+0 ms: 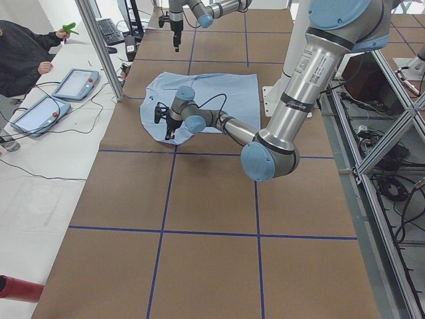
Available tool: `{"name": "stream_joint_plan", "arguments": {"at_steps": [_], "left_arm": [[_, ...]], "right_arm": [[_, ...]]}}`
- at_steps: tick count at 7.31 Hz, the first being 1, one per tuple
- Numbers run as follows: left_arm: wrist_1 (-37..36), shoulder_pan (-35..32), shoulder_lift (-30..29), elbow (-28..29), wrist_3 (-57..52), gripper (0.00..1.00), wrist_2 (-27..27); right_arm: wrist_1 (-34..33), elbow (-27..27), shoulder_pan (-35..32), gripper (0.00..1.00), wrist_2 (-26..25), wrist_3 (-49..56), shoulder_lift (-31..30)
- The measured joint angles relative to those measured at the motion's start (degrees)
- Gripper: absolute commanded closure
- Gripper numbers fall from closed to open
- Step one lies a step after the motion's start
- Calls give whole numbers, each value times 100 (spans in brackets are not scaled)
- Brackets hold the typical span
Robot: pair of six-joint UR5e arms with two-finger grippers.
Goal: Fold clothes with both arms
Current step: 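Raise the right gripper away while the left gripper approaches the other sleeve, then fold the sleeve nearest the left gripper inward toward the collar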
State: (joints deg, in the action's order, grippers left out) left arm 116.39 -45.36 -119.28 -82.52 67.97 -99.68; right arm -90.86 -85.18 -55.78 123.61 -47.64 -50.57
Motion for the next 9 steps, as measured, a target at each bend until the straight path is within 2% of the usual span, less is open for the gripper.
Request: {"name": "stream_joint_plan", "arguments": {"at_steps": [1,2,4,5,7,9], "left_arm": [[-356,90,-413,101,168,100,7],[-528,175,-973,536,431,100,16],[-424,378,-2264,1873,898,97,25],[-60,499,-2654,2404,1095,1,33],[663,717,-2671,2789,1125,0,82],[831,730,-2578,2702,1055,0,112]], "right_arm": [[24,-17,-2,0,-3,-2,-23],[65,-29,-6,0,-6,-10,-41],[113,-46,-10,0,-2,-17,-75],[121,-48,-11,0,0,-8,-101],[129,-50,-3,0,-9,-3,-128],[130,-41,30,0,-18,-26,-156]]}}
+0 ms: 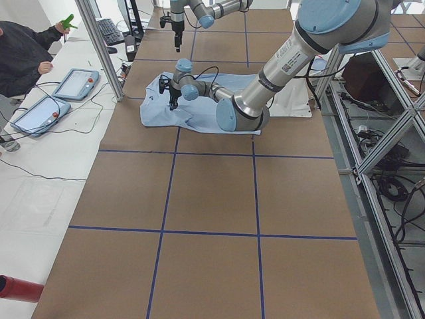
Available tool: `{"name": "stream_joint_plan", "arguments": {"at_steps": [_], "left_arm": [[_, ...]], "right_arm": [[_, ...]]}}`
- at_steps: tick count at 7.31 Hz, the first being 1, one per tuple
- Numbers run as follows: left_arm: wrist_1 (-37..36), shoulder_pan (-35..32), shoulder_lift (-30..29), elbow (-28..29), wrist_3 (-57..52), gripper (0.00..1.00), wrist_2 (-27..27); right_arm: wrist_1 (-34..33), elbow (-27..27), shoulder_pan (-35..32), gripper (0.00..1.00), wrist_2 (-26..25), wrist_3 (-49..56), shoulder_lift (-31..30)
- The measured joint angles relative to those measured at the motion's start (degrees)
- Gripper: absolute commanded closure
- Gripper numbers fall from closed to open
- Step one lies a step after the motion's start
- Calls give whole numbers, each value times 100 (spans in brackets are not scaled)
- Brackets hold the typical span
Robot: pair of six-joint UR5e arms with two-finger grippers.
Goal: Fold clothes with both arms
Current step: 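Fold the sleeve nearest the left gripper inward toward the collar, then withdraw the left gripper while the right gripper moves to the hem corner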
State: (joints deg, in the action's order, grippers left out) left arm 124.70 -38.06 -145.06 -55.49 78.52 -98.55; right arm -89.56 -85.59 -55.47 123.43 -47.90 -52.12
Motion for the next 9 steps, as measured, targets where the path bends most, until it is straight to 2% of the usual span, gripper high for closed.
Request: {"name": "stream_joint_plan", "arguments": {"at_steps": [2,4,5,7,9], "left_arm": [[-91,-86,323,-666,-29,0,-282],[-573,-160,1232,-2031,-403,0,-649],[-942,-169,1795,-2878,-763,0,-705],[-1321,-169,3014,-4379,-1409,0,-769],[-1357,-161,4042,-5436,-1635,0,-791]], "right_arm": [[0,-61,50,0,3,-68,-38],[0,-642,279,0,-51,-372,-498],[0,-1176,547,0,-281,-694,-868],[56,-2328,1522,0,-1176,-1838,-1599],[615,-3175,2577,0,-1850,-2967,-2406]]}}
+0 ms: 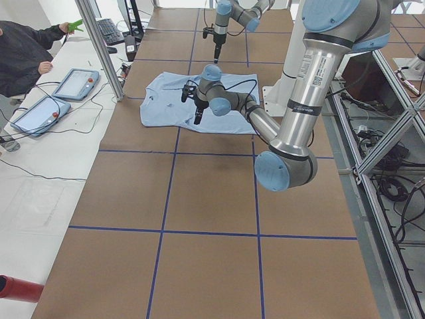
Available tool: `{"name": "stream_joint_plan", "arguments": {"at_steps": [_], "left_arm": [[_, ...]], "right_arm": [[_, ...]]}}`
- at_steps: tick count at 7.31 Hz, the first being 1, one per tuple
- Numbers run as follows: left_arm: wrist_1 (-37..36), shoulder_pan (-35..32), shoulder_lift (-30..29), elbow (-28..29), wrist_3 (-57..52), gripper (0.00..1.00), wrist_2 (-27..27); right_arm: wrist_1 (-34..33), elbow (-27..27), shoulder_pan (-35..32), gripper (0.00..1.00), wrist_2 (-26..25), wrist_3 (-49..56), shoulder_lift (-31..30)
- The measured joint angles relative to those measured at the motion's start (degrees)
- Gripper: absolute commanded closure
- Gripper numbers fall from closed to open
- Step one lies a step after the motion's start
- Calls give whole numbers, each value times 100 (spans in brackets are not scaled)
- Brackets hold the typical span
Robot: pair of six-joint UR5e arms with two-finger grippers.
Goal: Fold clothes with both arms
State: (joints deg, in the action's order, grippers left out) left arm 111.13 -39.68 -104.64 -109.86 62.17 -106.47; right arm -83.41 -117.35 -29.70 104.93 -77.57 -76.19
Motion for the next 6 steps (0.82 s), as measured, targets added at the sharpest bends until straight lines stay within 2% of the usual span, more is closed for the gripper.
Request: {"name": "stream_joint_plan", "arguments": {"at_steps": [1,3,6], "left_arm": [[-1,6,318,-313,-21,0,-1],[4,17,508,-484,-9,0,8],[11,39,464,-546,28,0,14]], "right_arm": [[217,-175,550,3,-378,-495,-231],[346,-234,1526,2,-1151,-1250,-390],[344,-111,1963,3,-1294,-1454,-454]]}}
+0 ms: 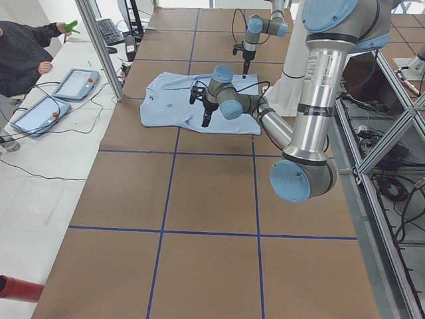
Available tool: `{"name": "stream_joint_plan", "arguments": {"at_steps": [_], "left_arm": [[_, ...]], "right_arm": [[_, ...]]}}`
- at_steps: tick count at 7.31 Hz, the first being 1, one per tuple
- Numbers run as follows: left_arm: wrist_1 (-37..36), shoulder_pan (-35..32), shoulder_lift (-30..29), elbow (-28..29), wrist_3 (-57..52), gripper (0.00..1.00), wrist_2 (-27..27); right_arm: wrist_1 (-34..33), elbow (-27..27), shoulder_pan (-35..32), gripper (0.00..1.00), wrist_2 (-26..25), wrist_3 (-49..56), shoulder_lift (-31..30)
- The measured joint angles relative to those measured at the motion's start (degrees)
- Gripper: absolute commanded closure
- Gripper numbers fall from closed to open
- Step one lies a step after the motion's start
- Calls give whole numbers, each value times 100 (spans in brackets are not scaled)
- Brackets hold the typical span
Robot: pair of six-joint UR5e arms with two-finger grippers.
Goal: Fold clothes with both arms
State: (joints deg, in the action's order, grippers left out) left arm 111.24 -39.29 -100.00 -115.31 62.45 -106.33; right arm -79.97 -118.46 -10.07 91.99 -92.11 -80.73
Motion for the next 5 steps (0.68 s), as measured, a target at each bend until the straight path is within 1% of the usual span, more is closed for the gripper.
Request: {"name": "stream_joint_plan", "arguments": {"at_steps": [2,3,4,5], "left_arm": [[3,7,-54,-12,-2,0,-7],[3,9,-79,-12,-4,0,-10],[3,9,-111,-10,-5,0,-11],[3,12,-130,-7,-5,0,-11]], "right_arm": [[-21,15,67,4,76,-8,-90],[-25,16,78,14,125,-6,-172],[-26,13,80,50,176,-5,-248],[-27,3,83,74,239,-8,-295]]}}
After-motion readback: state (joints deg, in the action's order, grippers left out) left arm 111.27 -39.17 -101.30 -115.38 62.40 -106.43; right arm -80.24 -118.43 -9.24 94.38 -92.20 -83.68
